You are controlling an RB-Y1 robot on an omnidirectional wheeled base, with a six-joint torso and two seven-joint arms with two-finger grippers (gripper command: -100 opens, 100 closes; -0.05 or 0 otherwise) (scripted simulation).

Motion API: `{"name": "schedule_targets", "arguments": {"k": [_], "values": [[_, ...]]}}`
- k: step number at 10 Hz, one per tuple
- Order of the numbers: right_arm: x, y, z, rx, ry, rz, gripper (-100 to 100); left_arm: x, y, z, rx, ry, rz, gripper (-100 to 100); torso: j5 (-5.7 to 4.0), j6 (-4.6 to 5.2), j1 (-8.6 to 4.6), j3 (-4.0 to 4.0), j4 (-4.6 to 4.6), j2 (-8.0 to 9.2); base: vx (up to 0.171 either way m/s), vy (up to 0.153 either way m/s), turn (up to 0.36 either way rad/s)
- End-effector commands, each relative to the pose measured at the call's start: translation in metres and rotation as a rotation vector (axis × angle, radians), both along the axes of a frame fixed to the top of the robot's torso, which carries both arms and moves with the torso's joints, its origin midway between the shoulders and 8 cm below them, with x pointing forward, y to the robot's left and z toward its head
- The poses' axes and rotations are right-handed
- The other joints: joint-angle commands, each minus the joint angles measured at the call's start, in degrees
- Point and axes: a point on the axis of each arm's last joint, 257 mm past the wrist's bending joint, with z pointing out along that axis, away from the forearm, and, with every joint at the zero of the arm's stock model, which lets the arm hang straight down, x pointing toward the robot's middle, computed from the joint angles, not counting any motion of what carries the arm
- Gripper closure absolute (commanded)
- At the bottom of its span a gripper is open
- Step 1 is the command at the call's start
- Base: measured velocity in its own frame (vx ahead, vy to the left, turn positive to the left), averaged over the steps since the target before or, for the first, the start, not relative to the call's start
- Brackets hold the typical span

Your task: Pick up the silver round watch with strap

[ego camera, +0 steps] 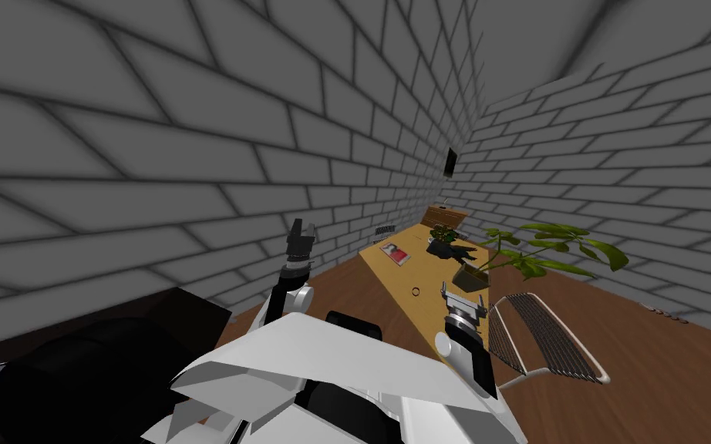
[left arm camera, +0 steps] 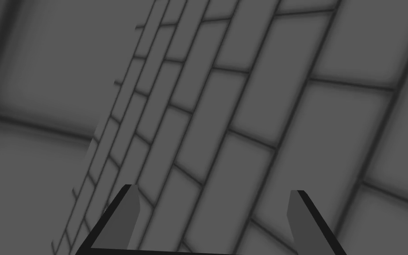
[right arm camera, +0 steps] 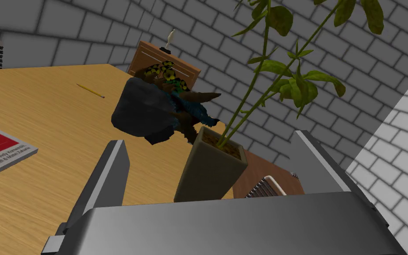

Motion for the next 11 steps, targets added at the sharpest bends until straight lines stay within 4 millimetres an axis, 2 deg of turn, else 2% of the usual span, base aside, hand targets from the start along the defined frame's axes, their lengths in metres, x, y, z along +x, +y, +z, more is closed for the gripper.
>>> {"name": "schedule_targets", "arguments": {"k": [1, 2, 3, 4, 5, 6, 8, 10, 11], "values": [[-0.002, -0.011, -0.017, 0.081, -0.004, -0.019, -100, 0.000, 0.000, 0.000, 0.000, 0.000, 0.000, 0, 0.00, 0.00, 0.00, 0.00, 0.00, 0.00, -0.009, -0.027, 0.222], [-0.003, -0.012, -0.021, 0.083, 0.003, -0.021, -100, 0.000, 0.000, 0.000, 0.000, 0.000, 0.000, 0, 0.00, -0.03, -0.02, 0.00, 0.00, 0.00, -0.006, -0.030, 0.092], [-0.004, -0.019, -0.034, 0.151, -0.005, -0.036, -100, 0.000, 0.000, 0.000, 0.000, 0.000, 0.000, 0, 0.00, 0.01, -0.02, 0.00, 0.00, 0.00, -0.007, -0.032, 0.201], [-0.005, -0.020, -0.039, 0.155, 0.005, -0.039, -100, 0.000, 0.000, 0.000, 0.000, 0.000, 0.000, 0, 0.00, -0.03, -0.04, 0.00, 0.00, -0.01, -0.011, -0.032, 0.097], [-0.007, -0.025, -0.054, 0.224, 0.001, -0.056, -100, 0.000, 0.000, 0.000, 0.000, 0.000, 0.000, 0, -0.01, 0.02, -0.03, 0.00, 0.00, 0.01, -0.016, -0.031, 0.160], [-0.008, -0.026, -0.057, 0.226, 0.007, -0.058, -100, 0.000, 0.000, 0.000, 0.000, 0.000, 0.000, 0, 0.00, -0.01, -0.03, 0.01, 0.01, 0.02, -0.014, -0.028, 0.112], [-0.011, -0.030, -0.076, 0.296, 0.010, -0.077, -100, 0.000, 0.000, 0.000, 0.000, 0.000, 0.000, 0, 0.00, -0.01, -0.03, 0.01, 0.01, 0.02, -0.013, -0.034, 0.146], [-0.015, -0.033, -0.096, 0.366, 0.013, -0.096, -100, 0.000, 0.000, 0.000, 0.000, 0.000, 0.000, 0, -0.01, 0.00, -0.06, 0.00, 0.00, 0.01, -0.010, -0.039, 0.133], [-0.017, -0.033, -0.112, 0.433, 0.012, -0.113, -100, 0.000, 0.000, 0.000, 0.000, 0.000, 0.000, 0, -0.01, 0.03, -0.06, 0.00, 0.00, 0.00, -0.026, -0.041, 0.171]]}}
